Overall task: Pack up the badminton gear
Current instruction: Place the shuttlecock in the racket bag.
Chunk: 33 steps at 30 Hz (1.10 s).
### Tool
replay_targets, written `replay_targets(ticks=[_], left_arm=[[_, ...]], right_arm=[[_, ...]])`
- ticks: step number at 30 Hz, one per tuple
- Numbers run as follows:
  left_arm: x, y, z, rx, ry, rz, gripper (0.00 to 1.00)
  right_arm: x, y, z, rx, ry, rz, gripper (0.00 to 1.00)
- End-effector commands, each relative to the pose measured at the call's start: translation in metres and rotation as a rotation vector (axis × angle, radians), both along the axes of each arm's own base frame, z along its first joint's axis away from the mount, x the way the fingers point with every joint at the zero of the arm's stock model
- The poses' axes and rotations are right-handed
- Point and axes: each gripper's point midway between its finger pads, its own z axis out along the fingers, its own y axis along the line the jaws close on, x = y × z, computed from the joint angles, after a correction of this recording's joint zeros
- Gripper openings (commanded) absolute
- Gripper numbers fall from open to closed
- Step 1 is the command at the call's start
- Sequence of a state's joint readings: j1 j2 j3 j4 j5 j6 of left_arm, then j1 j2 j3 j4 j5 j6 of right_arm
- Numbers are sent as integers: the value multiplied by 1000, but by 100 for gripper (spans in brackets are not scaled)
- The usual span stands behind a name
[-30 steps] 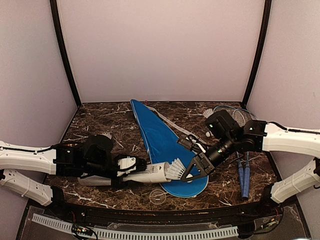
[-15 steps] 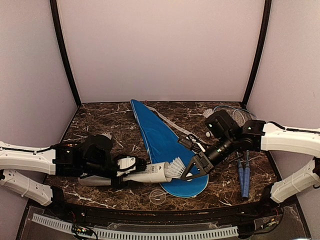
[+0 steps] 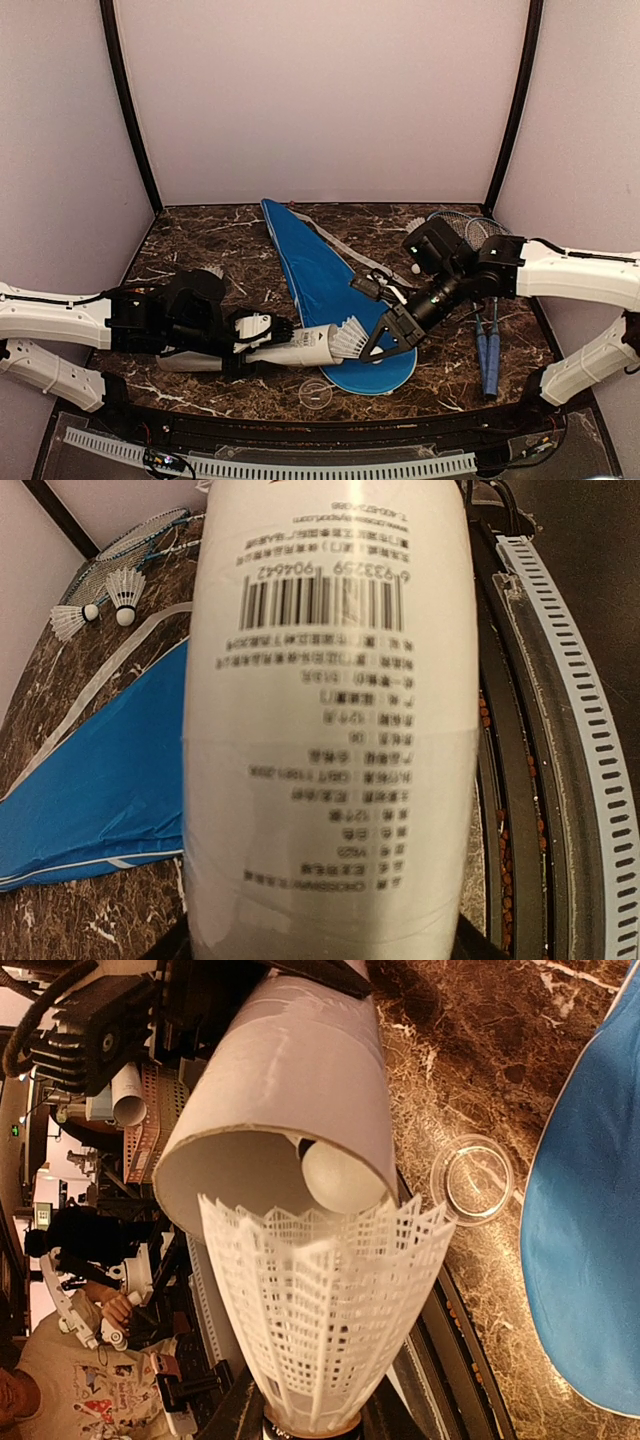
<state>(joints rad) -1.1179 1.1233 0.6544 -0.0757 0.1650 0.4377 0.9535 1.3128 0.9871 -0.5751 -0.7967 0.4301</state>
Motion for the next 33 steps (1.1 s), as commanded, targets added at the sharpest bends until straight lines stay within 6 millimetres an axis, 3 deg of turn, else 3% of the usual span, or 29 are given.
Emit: replay_targets(ticks=[1, 22, 29, 33], left_arm=[[-3, -5, 10, -38, -18, -24, 61], [-3, -6, 6, -27, -7, -25, 61], [-3, -5, 8, -32, -11, -25, 61], [-3, -5, 8, -35, -12, -23, 61]], right_arm=[[-7, 8, 12, 32, -26, 50, 22], [-26, 22, 25, 29, -109, 142, 21], [-34, 21, 18, 13, -80, 172, 21], [-39, 17, 4, -15, -40, 184, 20]])
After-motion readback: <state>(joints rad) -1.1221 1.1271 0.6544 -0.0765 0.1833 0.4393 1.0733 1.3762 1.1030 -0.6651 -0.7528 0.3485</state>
